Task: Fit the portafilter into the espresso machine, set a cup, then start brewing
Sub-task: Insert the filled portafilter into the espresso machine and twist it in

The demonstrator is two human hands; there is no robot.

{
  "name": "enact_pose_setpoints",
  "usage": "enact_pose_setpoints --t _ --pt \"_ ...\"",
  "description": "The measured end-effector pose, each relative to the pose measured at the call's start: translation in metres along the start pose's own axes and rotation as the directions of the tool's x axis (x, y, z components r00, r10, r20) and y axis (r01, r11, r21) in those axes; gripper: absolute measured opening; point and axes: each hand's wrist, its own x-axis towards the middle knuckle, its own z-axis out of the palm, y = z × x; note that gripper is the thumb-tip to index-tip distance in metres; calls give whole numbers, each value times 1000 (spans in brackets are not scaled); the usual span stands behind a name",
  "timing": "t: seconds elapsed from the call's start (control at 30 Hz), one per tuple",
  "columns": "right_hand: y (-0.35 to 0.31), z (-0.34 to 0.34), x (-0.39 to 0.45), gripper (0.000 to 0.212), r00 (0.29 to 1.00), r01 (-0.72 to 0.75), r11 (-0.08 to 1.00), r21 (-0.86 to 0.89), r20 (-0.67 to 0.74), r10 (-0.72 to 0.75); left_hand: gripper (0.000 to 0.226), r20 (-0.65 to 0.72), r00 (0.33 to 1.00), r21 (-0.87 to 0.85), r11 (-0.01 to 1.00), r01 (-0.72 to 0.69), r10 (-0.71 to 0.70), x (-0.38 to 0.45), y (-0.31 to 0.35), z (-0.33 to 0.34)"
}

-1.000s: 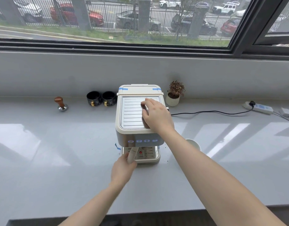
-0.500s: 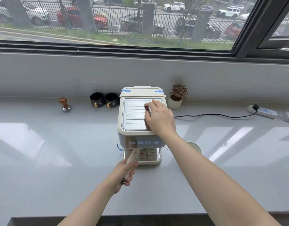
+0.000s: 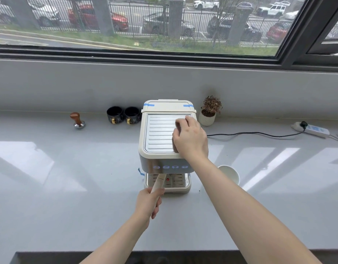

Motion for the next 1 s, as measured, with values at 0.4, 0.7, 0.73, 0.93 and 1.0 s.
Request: enact_pose_setpoints --t 0.4,0.7,0.73,0.93,1.0 --pt "34 -7 1 40 961 -206 847 490 266 79 30 122 992 7 1000 18 -18 4 4 -10" --pt "29 0 -8 37 972 -228 792 566 180 151 35 -151 988 14 1000 26 -24 -11 -8 46" --pt "28 -1 -8 37 972 -230 784 577 179 154 33 -158 987 20 999 27 -23 -10 -7 47" --pt "27 -1 -7 37 967 -253 761 598 186 175 29 -117 993 28 999 38 -34 -8 -1 42" --pt "27 -1 -8 37 967 -253 758 602 184 177 28 -119 992 -1 999 36 -35 -10 -3 42"
